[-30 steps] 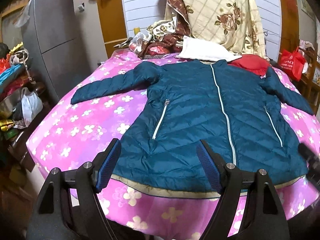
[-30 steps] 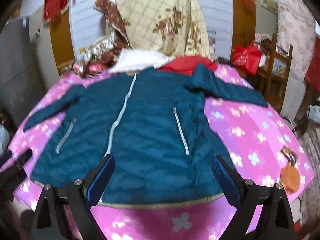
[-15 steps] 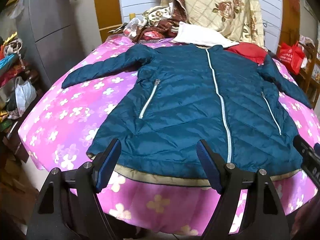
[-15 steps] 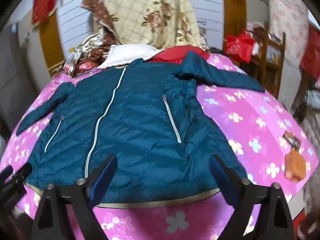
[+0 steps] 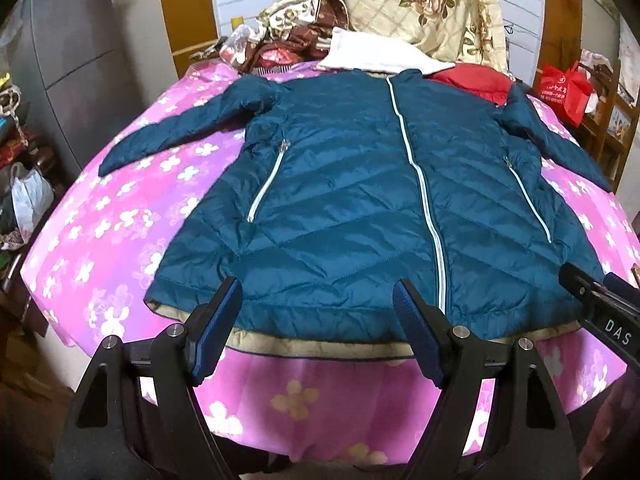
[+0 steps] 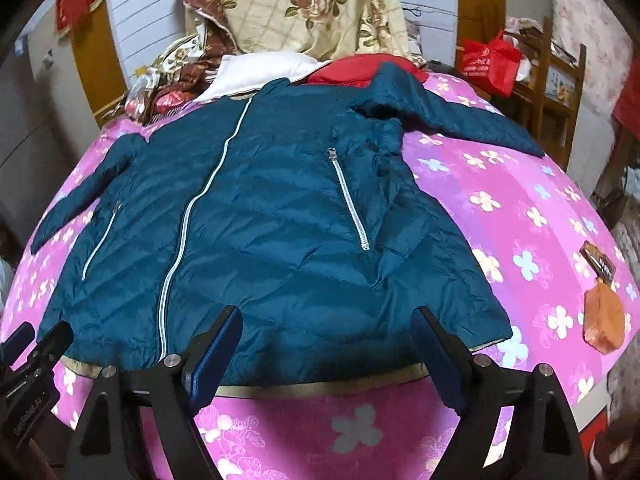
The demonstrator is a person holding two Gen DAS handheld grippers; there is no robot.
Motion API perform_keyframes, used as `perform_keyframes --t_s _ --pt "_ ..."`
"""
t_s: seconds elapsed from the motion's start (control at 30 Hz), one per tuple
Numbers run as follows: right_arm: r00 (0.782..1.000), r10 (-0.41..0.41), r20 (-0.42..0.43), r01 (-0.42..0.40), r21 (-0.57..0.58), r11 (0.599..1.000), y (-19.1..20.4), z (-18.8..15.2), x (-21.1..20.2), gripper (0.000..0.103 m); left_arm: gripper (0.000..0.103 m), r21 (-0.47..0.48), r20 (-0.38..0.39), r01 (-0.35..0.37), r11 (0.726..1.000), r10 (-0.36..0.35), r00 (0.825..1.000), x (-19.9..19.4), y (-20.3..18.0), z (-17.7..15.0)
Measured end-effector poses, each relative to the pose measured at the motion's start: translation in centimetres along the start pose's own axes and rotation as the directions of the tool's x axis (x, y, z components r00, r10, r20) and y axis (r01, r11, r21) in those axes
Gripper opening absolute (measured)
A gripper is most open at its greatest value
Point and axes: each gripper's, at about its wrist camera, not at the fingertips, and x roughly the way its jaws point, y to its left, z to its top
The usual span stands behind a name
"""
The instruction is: Fold large clothes
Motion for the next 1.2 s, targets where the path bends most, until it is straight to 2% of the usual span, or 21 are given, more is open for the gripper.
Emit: perform_keyframes --t_s 0.13,0.5,0.8,1.2 --pt "1.000 -0.007 -0.012 0.007 -0.017 1.000 0.3 -0.3 0.3 0.084 0.078 -0.012 -0.029 0.000 1.000 0.000 1.000 0.6 0.4 -0.3" --pt "0.999 -0.037 -0.025 0.035 -0.042 0.998 0.3 -0.4 0.7 0.084 0.078 -0.042 -0.050 0.022 0.999 -0.024 0.998 1.1 1.5 -0.5" --pt "0.998 -0.053 -0.041 0.052 -0.037 0.998 -0.3 -0.5 1.2 0.084 0.078 -0.092 -0.077 -0.008 0.996 0.001 0.997 2.2 3.8 -0.6" --pt "0.997 -0.048 -0.056 0.045 -0.042 0.998 -0.3 -0.7 1.5 0.084 0.078 -0.120 -0.088 -0.014 0.993 0.003 0.996 2.4 4.6 -0.7"
